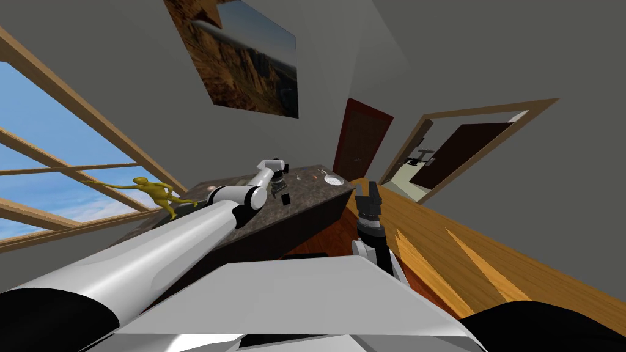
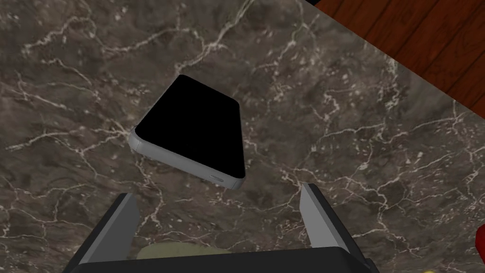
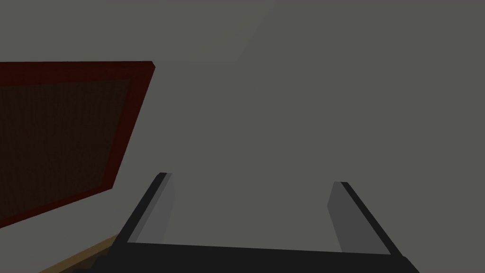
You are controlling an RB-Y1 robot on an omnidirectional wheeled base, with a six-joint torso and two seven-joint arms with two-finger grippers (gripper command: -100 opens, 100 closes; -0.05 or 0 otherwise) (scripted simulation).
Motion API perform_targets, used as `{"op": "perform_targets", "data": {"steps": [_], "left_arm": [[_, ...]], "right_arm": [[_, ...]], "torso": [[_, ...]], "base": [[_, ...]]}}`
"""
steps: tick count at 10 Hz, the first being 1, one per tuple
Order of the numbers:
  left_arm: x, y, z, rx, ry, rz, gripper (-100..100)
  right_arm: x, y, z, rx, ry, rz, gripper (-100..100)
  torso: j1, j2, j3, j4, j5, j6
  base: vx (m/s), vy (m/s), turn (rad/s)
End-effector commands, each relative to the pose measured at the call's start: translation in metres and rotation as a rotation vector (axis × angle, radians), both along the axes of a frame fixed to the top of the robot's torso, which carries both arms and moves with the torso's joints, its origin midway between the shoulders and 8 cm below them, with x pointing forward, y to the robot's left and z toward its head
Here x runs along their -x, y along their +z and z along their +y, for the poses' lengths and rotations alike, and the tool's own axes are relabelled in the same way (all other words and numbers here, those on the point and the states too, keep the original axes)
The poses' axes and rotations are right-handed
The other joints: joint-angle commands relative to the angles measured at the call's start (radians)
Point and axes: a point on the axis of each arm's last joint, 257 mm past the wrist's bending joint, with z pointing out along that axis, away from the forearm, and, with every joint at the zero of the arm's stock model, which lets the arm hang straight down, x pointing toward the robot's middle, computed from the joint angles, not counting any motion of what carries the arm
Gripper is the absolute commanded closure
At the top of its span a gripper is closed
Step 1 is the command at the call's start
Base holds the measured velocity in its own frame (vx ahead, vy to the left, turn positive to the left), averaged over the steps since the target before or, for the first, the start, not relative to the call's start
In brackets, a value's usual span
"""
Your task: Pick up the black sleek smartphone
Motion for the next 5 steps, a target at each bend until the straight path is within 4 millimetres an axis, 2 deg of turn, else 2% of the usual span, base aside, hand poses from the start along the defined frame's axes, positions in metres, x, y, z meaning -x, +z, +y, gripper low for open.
{"op": "perform_targets", "data": {"steps": [1,4,5], "left_arm": [[0.01,0.006,-0.016,0.027,-0.028,0.046,-100],[0.027,0.011,-0.041,0.063,-0.072,0.115,-100],[0.027,0.011,-0.041,0.063,-0.072,0.115,-100]], "right_arm": [[0.0,0.0,0.0,0.0,0.0,0.0,0],[0.0,0.0,0.0,0.0,0.0,0.0,0],[0.0,0.0,0.0,0.0,0.0,0.0,0]], "torso": [[0.0,0.0,0.0,0.0,0.0,0.0],[0.0,-0.001,0.0,0.0,0.0,0.0],[-0.001,-0.001,-0.001,0.0,0.0,0.0]], "base": [[0.026,0.068,-0.114],[0.03,0.051,-0.086],[0.024,0.028,-0.029]]}}
